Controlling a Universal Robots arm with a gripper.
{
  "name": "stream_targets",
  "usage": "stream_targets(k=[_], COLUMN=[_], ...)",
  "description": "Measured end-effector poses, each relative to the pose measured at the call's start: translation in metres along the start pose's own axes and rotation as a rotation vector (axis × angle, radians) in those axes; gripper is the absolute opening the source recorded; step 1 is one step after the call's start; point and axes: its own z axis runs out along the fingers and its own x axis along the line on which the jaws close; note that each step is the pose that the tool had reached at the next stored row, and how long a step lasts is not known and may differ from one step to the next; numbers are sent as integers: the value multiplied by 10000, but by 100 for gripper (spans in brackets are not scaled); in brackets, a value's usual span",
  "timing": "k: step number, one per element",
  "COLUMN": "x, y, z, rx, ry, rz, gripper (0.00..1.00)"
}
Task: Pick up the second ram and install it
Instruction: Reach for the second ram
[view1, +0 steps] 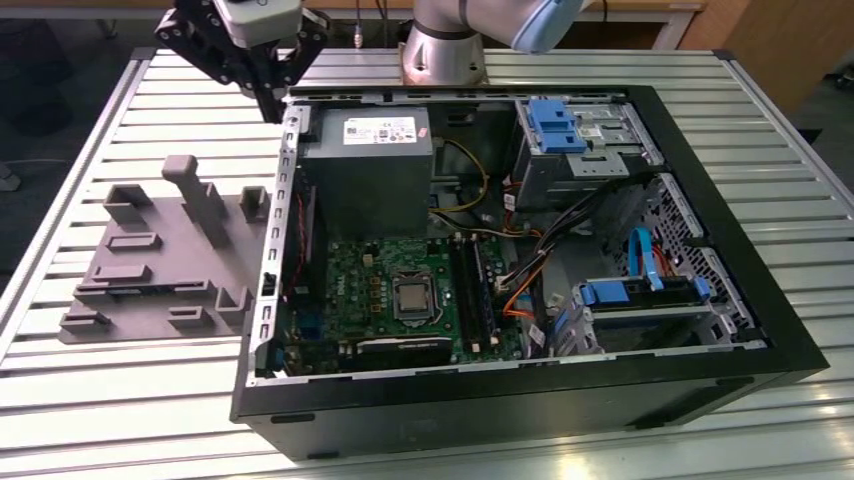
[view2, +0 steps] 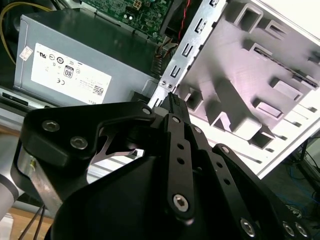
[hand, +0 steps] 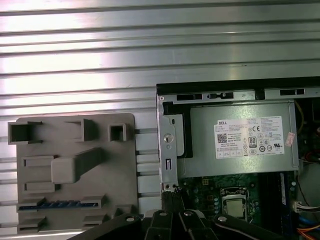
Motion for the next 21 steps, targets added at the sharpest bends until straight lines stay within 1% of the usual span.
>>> stream_targets(k=[21], x=[135], y=[-10], z=[2], rx=[0], ry=[0], rz=[0], gripper=[11])
